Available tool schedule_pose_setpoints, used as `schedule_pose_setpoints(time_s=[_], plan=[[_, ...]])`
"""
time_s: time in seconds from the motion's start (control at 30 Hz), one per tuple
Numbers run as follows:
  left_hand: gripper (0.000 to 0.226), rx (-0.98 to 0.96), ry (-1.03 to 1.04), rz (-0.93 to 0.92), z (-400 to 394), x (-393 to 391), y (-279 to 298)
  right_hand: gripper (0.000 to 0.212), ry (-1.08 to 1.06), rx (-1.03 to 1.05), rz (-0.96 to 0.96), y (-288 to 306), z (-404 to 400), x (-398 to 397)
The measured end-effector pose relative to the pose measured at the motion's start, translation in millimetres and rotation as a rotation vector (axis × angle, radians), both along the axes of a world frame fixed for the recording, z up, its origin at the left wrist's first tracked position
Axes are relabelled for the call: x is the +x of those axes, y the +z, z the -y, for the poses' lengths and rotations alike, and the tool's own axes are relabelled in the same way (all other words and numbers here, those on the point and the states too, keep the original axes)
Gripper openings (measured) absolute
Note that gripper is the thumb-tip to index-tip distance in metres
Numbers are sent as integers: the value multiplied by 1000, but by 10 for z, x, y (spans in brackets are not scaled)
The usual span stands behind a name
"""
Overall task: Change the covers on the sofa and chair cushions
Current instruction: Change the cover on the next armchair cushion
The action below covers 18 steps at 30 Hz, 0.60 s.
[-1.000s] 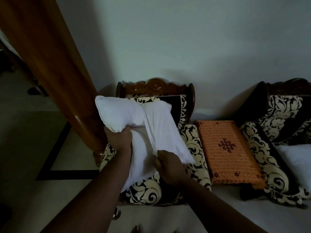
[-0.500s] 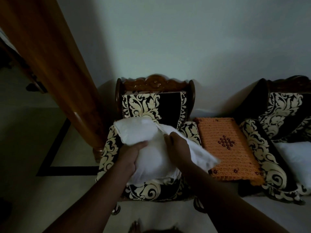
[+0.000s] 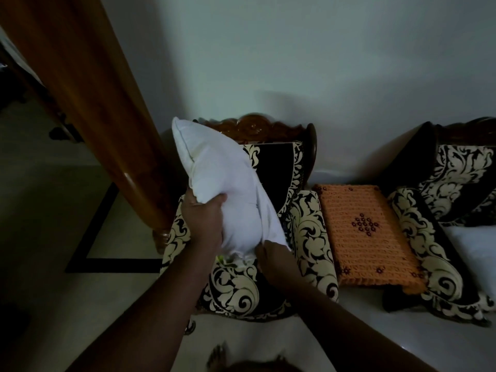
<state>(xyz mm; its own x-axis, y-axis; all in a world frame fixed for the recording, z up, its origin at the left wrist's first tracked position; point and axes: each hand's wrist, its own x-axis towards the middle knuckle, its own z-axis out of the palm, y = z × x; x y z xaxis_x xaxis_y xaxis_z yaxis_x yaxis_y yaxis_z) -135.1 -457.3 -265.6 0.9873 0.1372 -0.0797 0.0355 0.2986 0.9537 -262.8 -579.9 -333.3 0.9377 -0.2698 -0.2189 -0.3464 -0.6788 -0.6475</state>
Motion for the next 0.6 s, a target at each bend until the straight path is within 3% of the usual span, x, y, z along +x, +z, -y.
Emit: schedule_pose_setpoints(time_s=[0.07, 0.1, 0.2, 0.27, 0.37, 0.47, 0.6], plan=[[40, 56, 105, 121, -14, 117, -19, 21, 13, 159, 44, 130, -183, 34], [32, 128, 144, 183, -19, 152, -33, 31, 39, 57, 141, 193, -255, 53], [19, 488, 241, 364, 2, 142, -109, 58, 56, 111, 289, 409, -443, 186], [20, 586, 218, 362, 28, 116, -194, 62, 52, 142, 299, 459, -457, 237], [45, 406, -29, 117, -28, 140, -189, 44, -48, 45, 160, 341, -196, 259], [54, 245, -217, -5, -82, 71, -181, 25, -204, 16, 188, 279, 41, 240], [51, 135, -285, -22, -90, -134, -190, 32, -345, 60, 234, 369, 216, 491]])
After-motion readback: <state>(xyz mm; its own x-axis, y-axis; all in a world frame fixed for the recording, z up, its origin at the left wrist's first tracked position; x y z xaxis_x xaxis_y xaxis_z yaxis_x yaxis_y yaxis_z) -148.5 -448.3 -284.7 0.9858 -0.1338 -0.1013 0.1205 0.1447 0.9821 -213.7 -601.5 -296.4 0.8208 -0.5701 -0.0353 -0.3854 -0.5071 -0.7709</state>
